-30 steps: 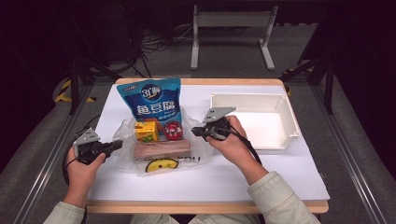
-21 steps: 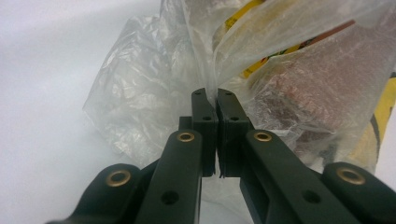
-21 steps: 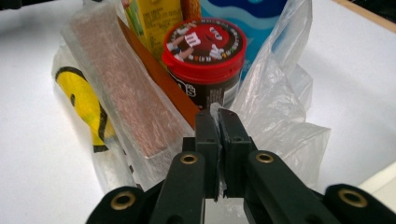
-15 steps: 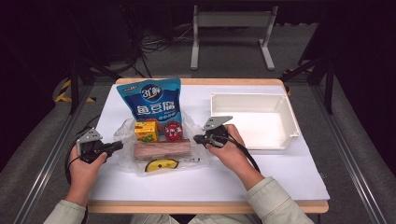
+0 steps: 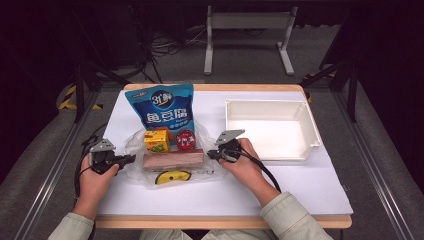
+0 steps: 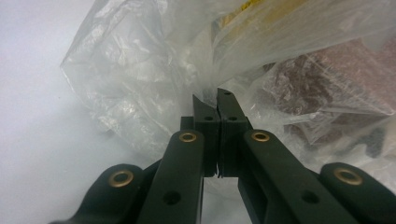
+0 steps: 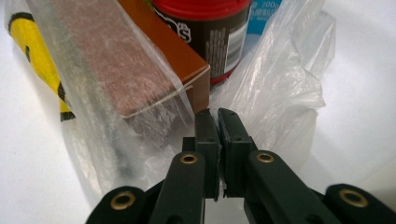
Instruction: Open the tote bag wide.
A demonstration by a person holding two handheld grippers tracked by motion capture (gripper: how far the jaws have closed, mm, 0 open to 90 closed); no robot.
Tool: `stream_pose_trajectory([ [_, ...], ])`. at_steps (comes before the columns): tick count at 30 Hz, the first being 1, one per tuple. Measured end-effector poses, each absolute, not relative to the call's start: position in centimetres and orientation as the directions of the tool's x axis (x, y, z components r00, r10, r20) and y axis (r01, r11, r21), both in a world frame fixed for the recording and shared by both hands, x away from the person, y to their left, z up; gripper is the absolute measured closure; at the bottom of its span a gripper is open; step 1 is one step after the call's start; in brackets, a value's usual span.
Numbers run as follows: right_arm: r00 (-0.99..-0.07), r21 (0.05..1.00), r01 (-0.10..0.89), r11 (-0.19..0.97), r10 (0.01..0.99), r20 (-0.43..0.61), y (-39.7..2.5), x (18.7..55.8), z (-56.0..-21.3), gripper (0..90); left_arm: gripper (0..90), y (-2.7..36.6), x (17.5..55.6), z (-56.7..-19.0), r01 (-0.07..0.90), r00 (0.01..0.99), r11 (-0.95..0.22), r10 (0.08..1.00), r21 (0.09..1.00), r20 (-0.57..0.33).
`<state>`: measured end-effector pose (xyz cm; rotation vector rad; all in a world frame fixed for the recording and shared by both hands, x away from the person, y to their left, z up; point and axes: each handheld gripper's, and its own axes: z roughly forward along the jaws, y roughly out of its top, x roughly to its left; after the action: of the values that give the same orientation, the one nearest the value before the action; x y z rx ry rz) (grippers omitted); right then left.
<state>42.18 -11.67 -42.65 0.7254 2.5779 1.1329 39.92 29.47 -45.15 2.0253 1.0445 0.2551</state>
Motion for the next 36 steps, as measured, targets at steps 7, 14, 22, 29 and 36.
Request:
stream_pose_trajectory([
  [7, -0.841, 0.735, 0.374, 0.566, 0.54, 0.012, -12.3, 41.7, -43.6, 88.0, 88.7, 29.2, 40.1, -45.4, 0.59, 0.635, -0.322, 0.751, 0.74, -0.18],
  [14, -0.84, 0.737, 0.368, 0.566, 0.542, 0.003, -12.8, 41.2, -44.0, 88.0, 87.4, 29.5, 40.0, -45.3, 0.591, 0.636, -0.32, 0.75, 0.741, -0.183],
  [22, -0.845, 0.729, 0.367, 0.578, 0.534, 0.002, -12.4, 41.0, -44.2, 88.0, 45.3, 30.0, 38.8, -43.2, 0.519, 0.645, -0.255, 0.743, 0.816, -0.178],
  [29, -0.847, 0.729, 0.367, 0.577, 0.532, 0.005, -12.3, 41.0, -44.2, 88.0, 26.2, 30.0, 37.8, -40.4, 0.44, 0.628, -0.226, 0.769, 0.869, -0.119],
  [36, -0.847, 0.729, 0.369, 0.576, 0.532, 0.008, -12.3, 41.1, -44.1, 88.0, 21.2, 29.5, 37.4, -37.6, 0.352, 0.642, -0.22, 0.764, 0.91, -0.064],
])
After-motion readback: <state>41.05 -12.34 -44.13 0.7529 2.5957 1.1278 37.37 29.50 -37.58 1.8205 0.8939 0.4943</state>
